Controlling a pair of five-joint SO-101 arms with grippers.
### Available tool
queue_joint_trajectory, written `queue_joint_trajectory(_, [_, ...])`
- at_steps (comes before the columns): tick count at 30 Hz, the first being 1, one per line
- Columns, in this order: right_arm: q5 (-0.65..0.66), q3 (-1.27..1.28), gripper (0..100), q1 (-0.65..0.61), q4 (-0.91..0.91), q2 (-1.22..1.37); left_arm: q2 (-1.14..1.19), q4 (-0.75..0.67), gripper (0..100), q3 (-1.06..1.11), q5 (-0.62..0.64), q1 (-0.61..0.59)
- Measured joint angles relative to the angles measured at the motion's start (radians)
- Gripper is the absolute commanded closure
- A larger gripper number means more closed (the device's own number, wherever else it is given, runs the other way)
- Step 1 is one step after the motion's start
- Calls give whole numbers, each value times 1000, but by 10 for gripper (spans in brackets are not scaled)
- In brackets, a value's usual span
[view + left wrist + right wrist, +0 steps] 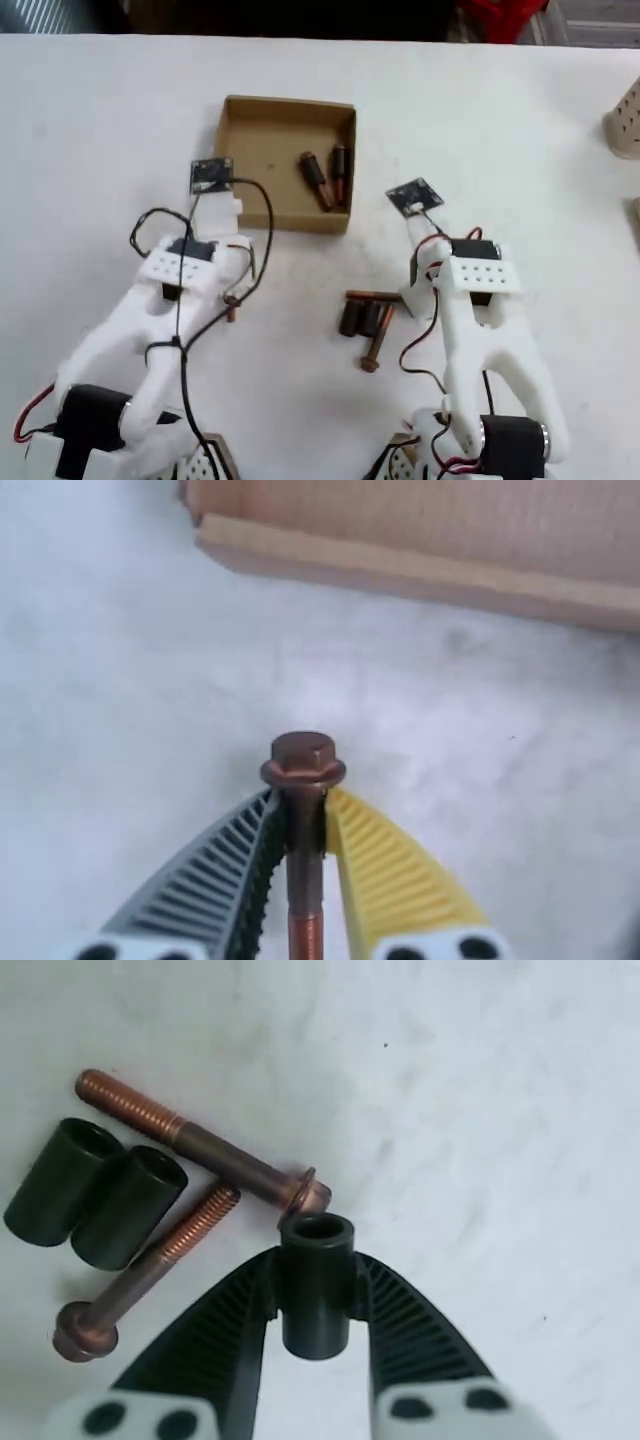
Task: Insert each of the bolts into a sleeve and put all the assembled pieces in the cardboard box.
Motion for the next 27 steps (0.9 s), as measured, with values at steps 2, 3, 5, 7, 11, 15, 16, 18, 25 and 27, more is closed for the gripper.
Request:
queue_joint_trajectory(2, [-61, 0, 981, -34, 0, 0, 0, -29, 978, 0, -3, -12])
queue_joint_trajectory(3, [-98, 0, 981, -51, 0, 0, 3, -41, 978, 0, -3, -23])
queue_joint_trajectory(5, [-187, 0, 981, -84, 0, 0, 20, -61, 978, 0, -3, -48])
queue_joint_trajectory(7, [-288, 0, 981, -124, 0, 0, 35, -66, 978, 0, -3, -72])
queue_joint_trajectory(11, [-436, 6, 981, -184, -60, 0, 66, -69, 978, -8, -3, -104])
queue_joint_trajectory(15, [-459, 51, 981, -252, -173, 0, 98, -69, 978, -17, -3, -114])
queue_joint_trajectory(16, [-459, 69, 981, -269, -207, 0, 106, -69, 978, -20, -3, -114])
queue_joint_trajectory(18, [-462, 95, 981, -301, -265, -6, 121, -69, 978, -34, -3, -114])
queue_joint_trajectory(25, [-465, 121, 981, -350, -364, -15, 163, -71, 978, -71, -3, -140])
queue_joint_trajectory(27, [-465, 121, 981, -345, -396, -14, 167, -71, 978, -72, -3, -141])
